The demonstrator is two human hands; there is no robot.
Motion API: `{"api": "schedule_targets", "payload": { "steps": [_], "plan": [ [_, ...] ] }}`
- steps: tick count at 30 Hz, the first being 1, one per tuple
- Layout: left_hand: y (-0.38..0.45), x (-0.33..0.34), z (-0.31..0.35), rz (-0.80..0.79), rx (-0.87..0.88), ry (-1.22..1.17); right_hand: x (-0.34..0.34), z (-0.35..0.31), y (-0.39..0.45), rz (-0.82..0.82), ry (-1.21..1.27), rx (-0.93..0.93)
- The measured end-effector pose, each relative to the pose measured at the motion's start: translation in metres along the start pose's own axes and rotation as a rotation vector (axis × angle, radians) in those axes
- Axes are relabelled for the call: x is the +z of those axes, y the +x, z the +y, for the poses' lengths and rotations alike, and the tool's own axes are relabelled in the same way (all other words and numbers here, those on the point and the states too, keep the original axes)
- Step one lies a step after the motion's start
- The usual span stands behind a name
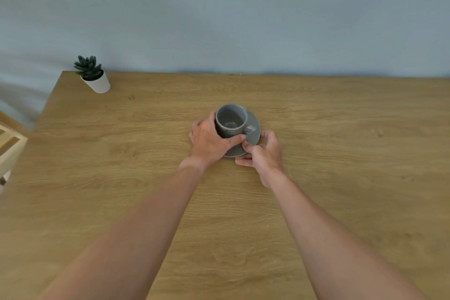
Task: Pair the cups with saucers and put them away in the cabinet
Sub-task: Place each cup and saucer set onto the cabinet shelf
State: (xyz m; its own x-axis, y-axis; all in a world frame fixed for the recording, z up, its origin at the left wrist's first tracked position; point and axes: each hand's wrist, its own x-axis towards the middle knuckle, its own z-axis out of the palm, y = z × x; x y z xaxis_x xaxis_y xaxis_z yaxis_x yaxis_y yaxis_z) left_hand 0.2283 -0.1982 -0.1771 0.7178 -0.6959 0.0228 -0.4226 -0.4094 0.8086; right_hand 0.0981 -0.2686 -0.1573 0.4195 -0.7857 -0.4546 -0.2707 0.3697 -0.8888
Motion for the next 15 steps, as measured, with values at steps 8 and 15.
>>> {"api": "schedule_targets", "payload": {
  "steps": [8, 15],
  "plan": [
    [-0.077, -0.010, -0.007, 0.086, -0.024, -0.021, -0.007, 0.031, -0.067, 0.013, -0.054, -0.055],
    [-0.184, -0.020, -0.004, 0.206, 0.022, -0.024, -0.025, 0.067, -0.164, 0.000, -0.069, -0.106]
  ]
}}
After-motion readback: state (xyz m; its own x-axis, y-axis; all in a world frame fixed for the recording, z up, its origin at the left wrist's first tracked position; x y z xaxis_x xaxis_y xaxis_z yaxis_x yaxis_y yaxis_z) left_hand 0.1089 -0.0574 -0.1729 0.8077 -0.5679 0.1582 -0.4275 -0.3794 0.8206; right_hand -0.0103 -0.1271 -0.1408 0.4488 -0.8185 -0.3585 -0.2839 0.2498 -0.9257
